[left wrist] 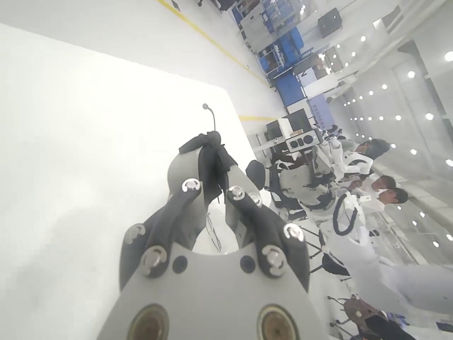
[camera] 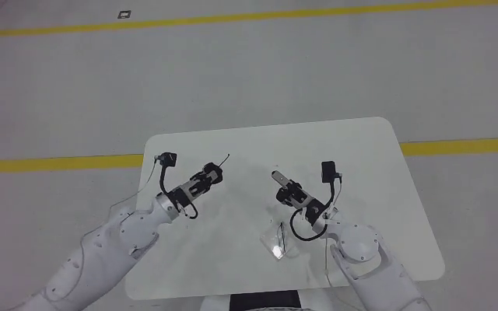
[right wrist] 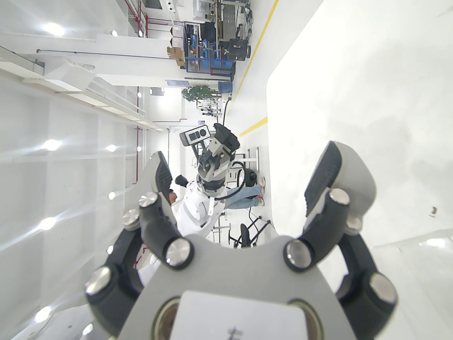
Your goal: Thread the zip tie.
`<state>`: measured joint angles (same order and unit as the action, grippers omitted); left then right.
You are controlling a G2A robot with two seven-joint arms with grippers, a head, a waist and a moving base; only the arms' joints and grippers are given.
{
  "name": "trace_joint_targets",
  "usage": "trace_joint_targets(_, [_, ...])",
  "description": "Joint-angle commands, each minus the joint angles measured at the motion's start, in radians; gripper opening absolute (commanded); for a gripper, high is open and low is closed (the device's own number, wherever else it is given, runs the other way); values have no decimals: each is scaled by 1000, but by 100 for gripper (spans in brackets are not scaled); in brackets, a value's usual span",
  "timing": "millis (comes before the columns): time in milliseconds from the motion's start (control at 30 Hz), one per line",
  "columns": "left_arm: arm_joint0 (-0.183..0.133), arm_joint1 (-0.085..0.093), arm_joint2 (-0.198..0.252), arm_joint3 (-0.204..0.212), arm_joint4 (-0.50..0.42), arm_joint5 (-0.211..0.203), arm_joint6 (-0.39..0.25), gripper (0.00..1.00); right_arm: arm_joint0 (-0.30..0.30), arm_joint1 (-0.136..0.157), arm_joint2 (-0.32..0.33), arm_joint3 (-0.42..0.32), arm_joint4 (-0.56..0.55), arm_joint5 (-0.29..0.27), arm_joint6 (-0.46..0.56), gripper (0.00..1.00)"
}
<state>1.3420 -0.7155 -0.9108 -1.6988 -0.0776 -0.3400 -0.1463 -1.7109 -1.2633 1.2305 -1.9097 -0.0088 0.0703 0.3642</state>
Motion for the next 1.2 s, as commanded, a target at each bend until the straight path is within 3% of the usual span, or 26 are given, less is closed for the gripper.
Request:
trace_joint_targets(0, [11,3,-39,-10,-68,0,-81,0,0,0,0,0,0,0,0,100])
trace_joint_targets(133, [42,-1,-133,-2,-178,0,-277,0,0,0,0,0,0,0,0,100])
trace_joint_targets(267, [83,-26,-228,19,-306,0,-508,0,0,0,0,0,0,0,0,100])
trace_joint_targets(400, [118,-81,-365,78,-492,0,-818,0,0,0,0,0,0,0,0,100])
trace_joint_targets(433, [128,-105,-407,97,-534,0,-915,0,0,0,0,0,0,0,0,100])
trace_joint_targets(533, [143,-170,-501,155,-589,0,-1122,0,0,0,0,0,0,0,0,100])
trace_joint_targets(600, [144,-212,-545,191,-609,0,-1229,0,0,0,0,0,0,0,0,100])
trace_joint_targets(633, [146,-238,-558,195,-598,0,-1244,0,0,0,0,0,0,0,0,100])
trace_joint_targets(933, [146,-238,-558,195,-598,0,-1244,0,0,0,0,0,0,0,0,100])
trace_joint_targets(1033, [149,-236,-548,176,-514,0,-1206,0,0,0,0,0,0,0,0,100])
trace_joint_targets(1167, [153,-236,-520,170,-510,0,-1244,0,0,0,0,0,0,0,0,100])
